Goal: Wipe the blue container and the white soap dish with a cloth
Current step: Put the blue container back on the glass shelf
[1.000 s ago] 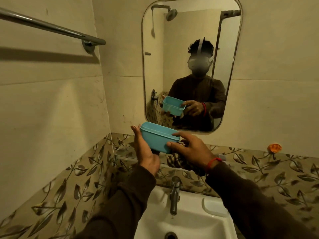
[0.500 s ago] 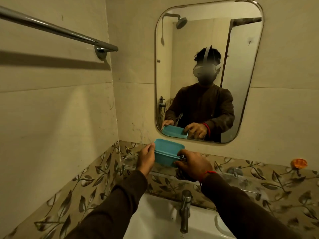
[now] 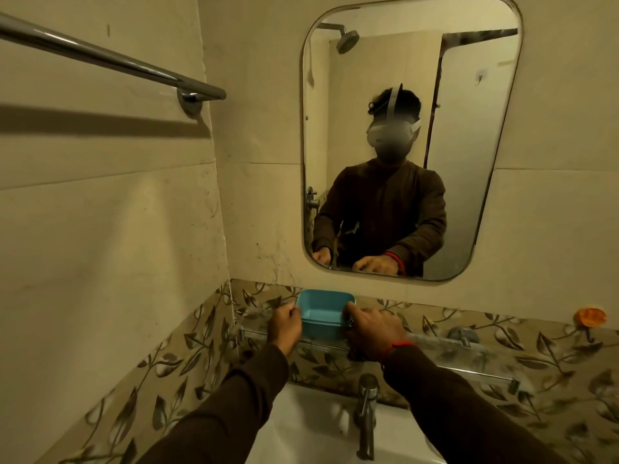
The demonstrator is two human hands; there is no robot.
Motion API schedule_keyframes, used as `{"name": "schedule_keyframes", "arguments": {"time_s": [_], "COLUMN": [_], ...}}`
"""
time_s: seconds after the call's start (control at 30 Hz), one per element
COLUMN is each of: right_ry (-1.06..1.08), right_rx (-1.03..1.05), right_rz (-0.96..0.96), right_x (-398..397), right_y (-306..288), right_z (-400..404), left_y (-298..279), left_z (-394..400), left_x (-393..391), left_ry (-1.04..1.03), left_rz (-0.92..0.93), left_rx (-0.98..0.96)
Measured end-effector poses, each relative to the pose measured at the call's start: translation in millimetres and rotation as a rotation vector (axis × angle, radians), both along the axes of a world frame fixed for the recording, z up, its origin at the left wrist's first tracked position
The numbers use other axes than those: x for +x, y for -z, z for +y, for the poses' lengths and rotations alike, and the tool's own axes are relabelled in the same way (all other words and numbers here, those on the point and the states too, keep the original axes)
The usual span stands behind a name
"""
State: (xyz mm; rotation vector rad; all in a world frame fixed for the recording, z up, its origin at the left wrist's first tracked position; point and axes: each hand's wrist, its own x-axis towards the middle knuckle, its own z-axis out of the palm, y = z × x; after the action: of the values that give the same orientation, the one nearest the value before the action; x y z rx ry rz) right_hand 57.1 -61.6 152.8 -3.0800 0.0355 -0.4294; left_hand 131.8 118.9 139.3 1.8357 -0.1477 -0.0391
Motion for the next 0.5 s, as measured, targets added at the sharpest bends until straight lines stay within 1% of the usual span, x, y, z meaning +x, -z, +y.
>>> {"name": "schedule_keyframes", "arguments": {"time_s": [0.3,0.4,0.5], "right_ry": [0.056,0.065,0.085], "right_rx": [-0.043,-0.006,0.062], "right_rz": [0.051,0.039,-0.028], "right_x": [-1.1,-1.9,-7.0], "right_y": [-2.0,-0.3,1.7], "right_z": [2.9,0.3,-5.8], "left_y": [-2.8,-3.9,-4.2], "left_z": [-1.4,-2.8,-3.7], "left_x": [1.5,-0.6,-2.9], "left_ry": [-0.005,-0.016,-0.021], "left_rz": [-0.024,-0.021,-0.029], "left_rx": [0.132,0.135,0.126]}}
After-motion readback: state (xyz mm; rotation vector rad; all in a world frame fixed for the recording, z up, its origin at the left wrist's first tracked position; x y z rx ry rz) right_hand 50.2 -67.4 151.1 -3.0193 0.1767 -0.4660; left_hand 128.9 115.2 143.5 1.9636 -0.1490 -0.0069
